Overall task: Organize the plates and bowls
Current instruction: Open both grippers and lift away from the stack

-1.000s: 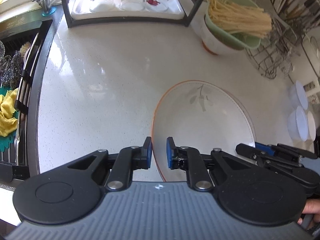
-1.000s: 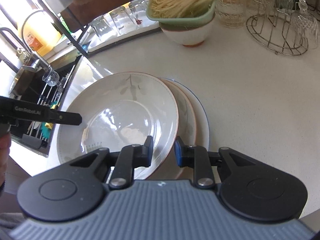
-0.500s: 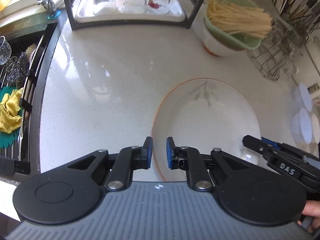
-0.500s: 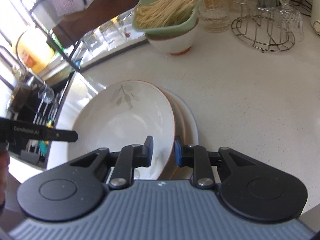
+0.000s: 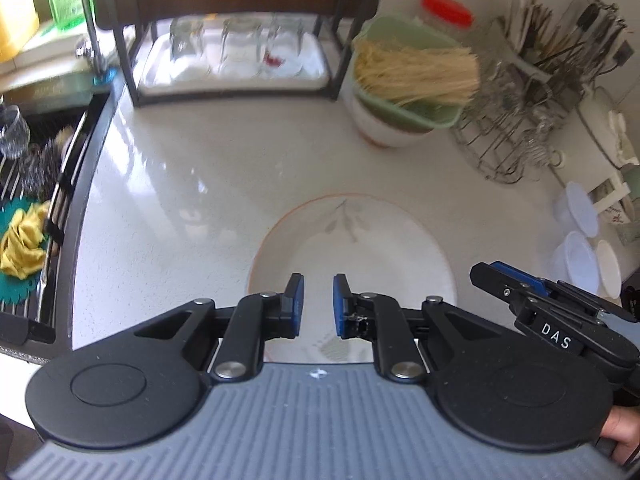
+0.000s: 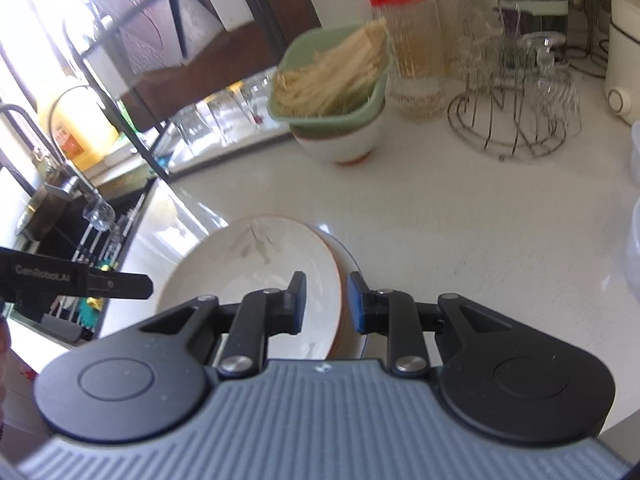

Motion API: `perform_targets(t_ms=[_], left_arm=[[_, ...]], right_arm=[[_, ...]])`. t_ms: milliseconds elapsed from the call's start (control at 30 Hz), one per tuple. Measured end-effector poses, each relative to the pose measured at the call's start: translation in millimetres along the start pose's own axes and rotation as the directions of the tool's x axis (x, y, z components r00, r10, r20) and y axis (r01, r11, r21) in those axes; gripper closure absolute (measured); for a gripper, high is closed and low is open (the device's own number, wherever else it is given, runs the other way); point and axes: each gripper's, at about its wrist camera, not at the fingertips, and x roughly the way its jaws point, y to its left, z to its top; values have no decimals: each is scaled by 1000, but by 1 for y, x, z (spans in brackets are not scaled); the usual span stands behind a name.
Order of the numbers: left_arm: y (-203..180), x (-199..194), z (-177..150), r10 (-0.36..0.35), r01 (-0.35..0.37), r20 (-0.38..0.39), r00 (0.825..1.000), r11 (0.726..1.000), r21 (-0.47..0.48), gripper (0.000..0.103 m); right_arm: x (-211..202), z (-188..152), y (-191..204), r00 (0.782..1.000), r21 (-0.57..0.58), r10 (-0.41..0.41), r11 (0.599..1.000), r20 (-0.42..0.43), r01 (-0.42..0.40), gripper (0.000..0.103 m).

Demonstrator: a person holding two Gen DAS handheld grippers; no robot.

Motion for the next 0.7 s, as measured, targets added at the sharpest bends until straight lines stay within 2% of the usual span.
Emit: perform_targets(t_ms=[267, 400, 633, 700], left_arm=[[-31, -47, -7, -44, 45, 106, 993, 999, -3, 86], [-50, -65, -14, -24, 20, 141, 990, 999, 33, 85], [-74, -96, -27, -18, 6, 199, 980, 998, 59, 67], [-79, -101, -33, -36, 23, 196, 980, 997, 67, 57]], right_arm=[[-53, 12, 4, 992, -47, 6, 999, 122, 0, 76], [-79, 16, 3, 987, -61, 9, 998, 163, 1, 76], [-131, 20, -5, 968, -52, -29, 998, 250, 43, 76], [-143, 21, -8, 963, -59, -32, 997, 269, 50, 76]])
